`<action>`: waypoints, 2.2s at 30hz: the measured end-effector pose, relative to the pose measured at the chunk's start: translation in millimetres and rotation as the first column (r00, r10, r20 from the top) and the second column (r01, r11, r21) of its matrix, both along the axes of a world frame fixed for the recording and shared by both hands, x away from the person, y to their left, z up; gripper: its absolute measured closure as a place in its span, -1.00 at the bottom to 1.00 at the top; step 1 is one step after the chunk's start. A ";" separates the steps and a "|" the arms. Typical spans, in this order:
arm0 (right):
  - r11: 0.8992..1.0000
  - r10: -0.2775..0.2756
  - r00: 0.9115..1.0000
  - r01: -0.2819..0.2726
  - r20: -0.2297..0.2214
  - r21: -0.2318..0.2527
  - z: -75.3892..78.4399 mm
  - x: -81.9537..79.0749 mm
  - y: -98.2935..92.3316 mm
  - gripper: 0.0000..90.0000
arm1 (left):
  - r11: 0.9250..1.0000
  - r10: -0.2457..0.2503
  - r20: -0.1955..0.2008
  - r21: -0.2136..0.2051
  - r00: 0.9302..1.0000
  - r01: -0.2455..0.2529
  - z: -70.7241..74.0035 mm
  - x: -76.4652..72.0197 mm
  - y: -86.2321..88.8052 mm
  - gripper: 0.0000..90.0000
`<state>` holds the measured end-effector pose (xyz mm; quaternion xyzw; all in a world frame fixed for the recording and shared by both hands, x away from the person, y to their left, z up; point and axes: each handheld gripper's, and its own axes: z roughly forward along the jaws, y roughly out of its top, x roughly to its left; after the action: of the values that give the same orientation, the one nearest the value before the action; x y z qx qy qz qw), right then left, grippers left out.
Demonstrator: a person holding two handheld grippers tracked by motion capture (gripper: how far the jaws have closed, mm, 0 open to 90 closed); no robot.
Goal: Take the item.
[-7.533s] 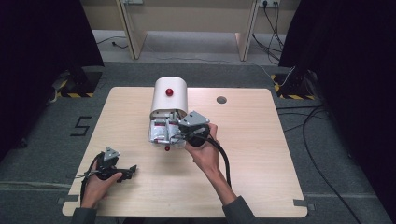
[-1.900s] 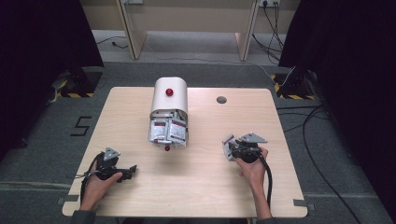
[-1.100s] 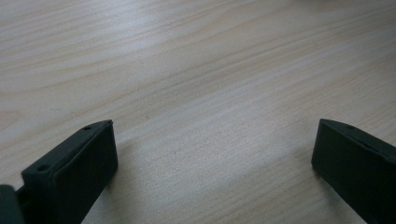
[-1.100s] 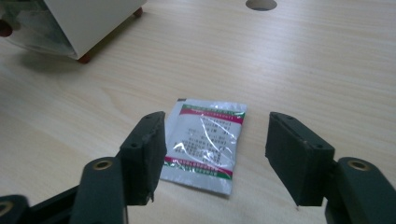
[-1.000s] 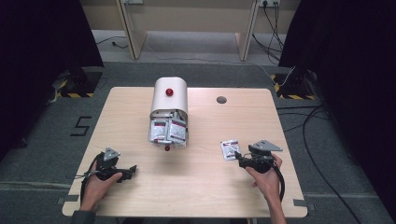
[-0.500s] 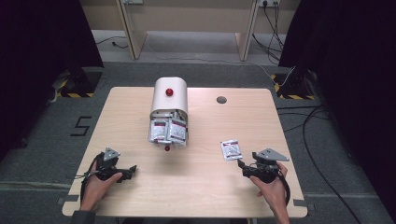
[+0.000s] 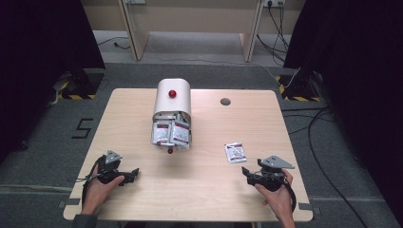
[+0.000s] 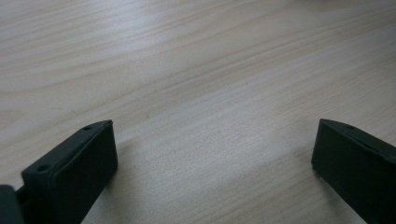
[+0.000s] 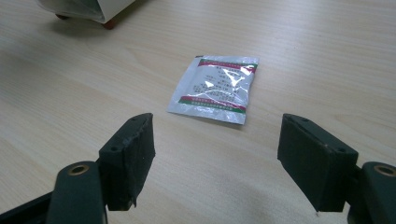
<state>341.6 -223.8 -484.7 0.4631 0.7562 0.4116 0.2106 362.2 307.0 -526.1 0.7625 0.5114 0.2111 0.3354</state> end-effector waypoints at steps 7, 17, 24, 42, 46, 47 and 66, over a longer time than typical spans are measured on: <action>1.000 0.002 1.000 -0.002 0.003 0.002 -3.9 -5.5 0.8 -0.53 | 1.000 0.000 0.000 0.000 1.000 0.000 0.0 0.0 0.0 -1.00; 1.000 0.015 1.000 -0.015 0.012 -0.010 -9.3 -15.8 1.0 -0.63 | 1.000 0.002 0.000 0.001 1.000 -0.002 0.0 -0.4 0.1 -1.00; 1.000 0.009 1.000 -0.009 0.009 -0.017 -13.2 -21.0 -1.6 -0.63 | 1.000 0.002 0.000 0.001 1.000 -0.002 0.0 -0.5 0.1 -1.00; 0.999 0.010 1.000 -0.009 0.019 -0.037 -20.9 -39.4 -0.5 -0.61 | 1.000 0.002 0.001 0.001 1.000 -0.002 0.0 -0.7 0.0 -1.00; 0.999 0.007 1.000 -0.006 0.016 -0.037 -22.9 -43.5 -0.3 -0.61 | 1.000 0.002 0.001 0.001 1.000 -0.002 -0.1 -0.7 0.0 -1.00; 0.999 0.004 1.000 -0.003 0.013 -0.035 -23.4 -44.7 -0.1 -0.61 | 1.000 0.002 0.001 0.001 1.000 -0.002 0.0 -0.7 0.0 -1.00; 1.000 -0.011 1.000 0.011 0.029 -0.024 -24.7 -63.2 -3.9 -0.60 | 1.000 0.002 0.001 0.001 1.000 -0.002 -0.1 -0.8 0.0 -1.00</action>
<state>278.4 -227.7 -509.4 0.4586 0.7554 0.4080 0.2294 361.4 307.0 -526.2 0.7620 0.5119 0.2120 0.3352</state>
